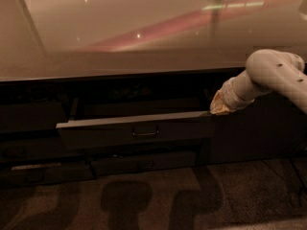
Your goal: Open top drawer
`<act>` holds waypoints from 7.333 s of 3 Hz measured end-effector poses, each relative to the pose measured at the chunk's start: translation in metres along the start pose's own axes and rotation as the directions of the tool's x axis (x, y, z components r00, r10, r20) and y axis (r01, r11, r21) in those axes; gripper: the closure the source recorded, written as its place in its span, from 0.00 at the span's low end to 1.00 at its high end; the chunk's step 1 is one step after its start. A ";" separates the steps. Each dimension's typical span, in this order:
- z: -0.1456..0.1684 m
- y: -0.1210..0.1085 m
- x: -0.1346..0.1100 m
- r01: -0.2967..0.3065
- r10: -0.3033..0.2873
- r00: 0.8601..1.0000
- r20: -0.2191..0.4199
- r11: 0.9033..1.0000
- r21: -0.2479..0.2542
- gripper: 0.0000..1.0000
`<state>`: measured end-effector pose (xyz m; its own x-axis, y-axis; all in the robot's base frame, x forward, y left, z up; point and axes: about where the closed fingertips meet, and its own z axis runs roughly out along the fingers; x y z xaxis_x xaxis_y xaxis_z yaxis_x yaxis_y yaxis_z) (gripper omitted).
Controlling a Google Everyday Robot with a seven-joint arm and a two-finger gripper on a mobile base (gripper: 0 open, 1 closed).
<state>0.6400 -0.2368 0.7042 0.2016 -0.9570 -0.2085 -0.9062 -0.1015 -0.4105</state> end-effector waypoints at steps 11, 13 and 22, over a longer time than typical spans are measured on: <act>0.039 -0.030 0.016 -0.038 0.031 0.997 -0.065 0.993 -0.110 1.00; 0.057 -0.012 -0.006 0.038 -0.048 0.996 -0.075 0.990 -0.134 1.00; -0.012 0.129 -0.020 0.051 -0.053 0.976 -0.212 0.999 -0.018 0.00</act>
Offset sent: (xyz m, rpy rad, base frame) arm -0.0035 -0.0028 0.0068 0.0501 -0.0199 0.0282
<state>0.5147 -0.2341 0.6659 0.1663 -0.9861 0.0068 -0.9015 -0.1548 -0.4042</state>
